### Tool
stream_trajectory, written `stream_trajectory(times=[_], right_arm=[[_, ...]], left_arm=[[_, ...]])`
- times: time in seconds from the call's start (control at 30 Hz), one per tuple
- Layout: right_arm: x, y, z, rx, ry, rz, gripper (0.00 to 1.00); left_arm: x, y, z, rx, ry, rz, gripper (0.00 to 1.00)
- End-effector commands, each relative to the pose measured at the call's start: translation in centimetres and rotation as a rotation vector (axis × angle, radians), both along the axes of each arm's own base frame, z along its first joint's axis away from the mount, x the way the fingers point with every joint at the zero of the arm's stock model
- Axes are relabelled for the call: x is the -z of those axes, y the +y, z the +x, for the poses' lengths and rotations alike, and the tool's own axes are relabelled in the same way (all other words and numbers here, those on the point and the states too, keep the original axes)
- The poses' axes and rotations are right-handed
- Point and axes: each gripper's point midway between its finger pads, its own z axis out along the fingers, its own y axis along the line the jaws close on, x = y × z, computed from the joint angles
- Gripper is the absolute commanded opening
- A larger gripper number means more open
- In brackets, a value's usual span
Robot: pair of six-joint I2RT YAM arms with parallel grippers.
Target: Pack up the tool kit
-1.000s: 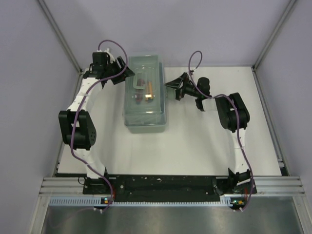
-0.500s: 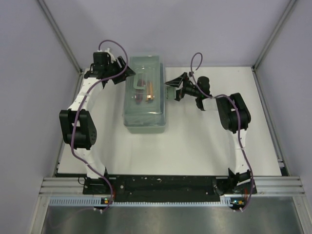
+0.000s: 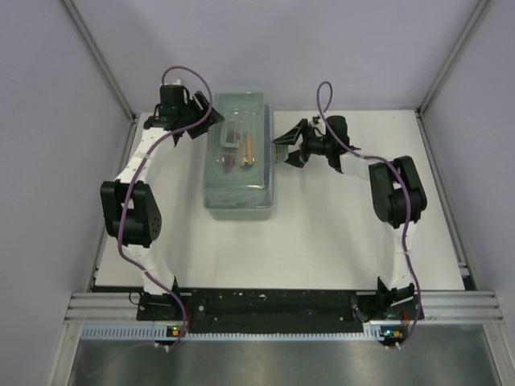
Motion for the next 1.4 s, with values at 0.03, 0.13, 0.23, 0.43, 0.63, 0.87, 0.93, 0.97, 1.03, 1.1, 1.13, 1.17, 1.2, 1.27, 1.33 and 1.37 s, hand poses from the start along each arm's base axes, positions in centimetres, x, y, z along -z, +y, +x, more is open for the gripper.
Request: stream_trajectory(times=[0.03, 0.13, 0.23, 0.43, 0.63, 0.87, 0.93, 0.97, 1.03, 1.1, 1.13, 1.17, 1.2, 1.27, 1.33, 1.37], right_arm=[[-5.6, 1.9, -2.5, -0.095, -0.083, 0.039, 0.76], [-6.3, 1.9, -2.5, -0.083, -0.080, 0.050, 0.75], [-6.7, 1.8, -2.5, -0.079, -0.086, 0.041, 0.73], [-6.5, 1.6, -2.4, -0.080, -0.086, -0.020, 0.67], [-6.0, 1.5, -2.5, -0.083, -0.085, -0.114, 0.59], [-6.4, 1.5, -2.5, -0.080, -0.110, -0.178, 0.55], [-6.6, 1.6, -2.5, -0.079, -0.116, -0.185, 0.54], [-6.7, 1.7, -2.5, -0.078, -0.121, -0.188, 0.54], [-6.8, 1.8, -2.5, -0.079, -0.125, -0.191, 0.54], [-7.0, 1.9, -2.5, -0.081, -0.127, -0.188, 0.54], [-7.0, 1.9, -2.5, -0.081, -0.124, -0.189, 0.53], [-6.9, 2.0, -2.5, -0.083, -0.120, -0.187, 0.53], [-6.8, 2.0, -2.5, -0.084, -0.117, -0.186, 0.52], [-6.5, 2.1, -2.6, -0.084, -0.106, -0.188, 0.48], [-6.5, 2.0, -2.6, -0.076, -0.104, -0.192, 0.44], [-6.6, 1.9, -2.5, -0.070, -0.107, -0.194, 0.42]], left_arm=[[8.9, -3.6, -4.6, 0.095, 0.302, 0.034, 0.67], [8.8, -3.7, -4.6, 0.100, 0.298, 0.036, 0.67], [8.7, -3.8, -4.6, 0.105, 0.295, 0.038, 0.67], [9.0, -3.8, -4.8, 0.107, 0.301, 0.042, 0.67], [9.3, -4.1, -4.9, 0.114, 0.307, 0.044, 0.67], [9.6, -4.3, -5.2, 0.117, 0.316, 0.046, 0.67], [9.7, -4.4, -5.3, 0.123, 0.317, 0.047, 0.67], [9.8, -4.4, -5.3, 0.121, 0.320, 0.047, 0.67], [9.9, -4.4, -5.2, 0.122, 0.321, 0.048, 0.67], [9.9, -4.4, -5.2, 0.125, 0.319, 0.050, 0.67], [9.9, -4.4, -5.2, 0.125, 0.319, 0.050, 0.67], [9.9, -4.4, -5.2, 0.124, 0.319, 0.049, 0.67], [9.9, -4.5, -5.2, 0.126, 0.319, 0.049, 0.67], [10.0, -4.4, -5.3, 0.126, 0.322, 0.050, 0.67], [10.0, -4.4, -5.3, 0.127, 0.320, 0.051, 0.67], [10.0, -4.4, -5.3, 0.128, 0.319, 0.052, 0.67]])
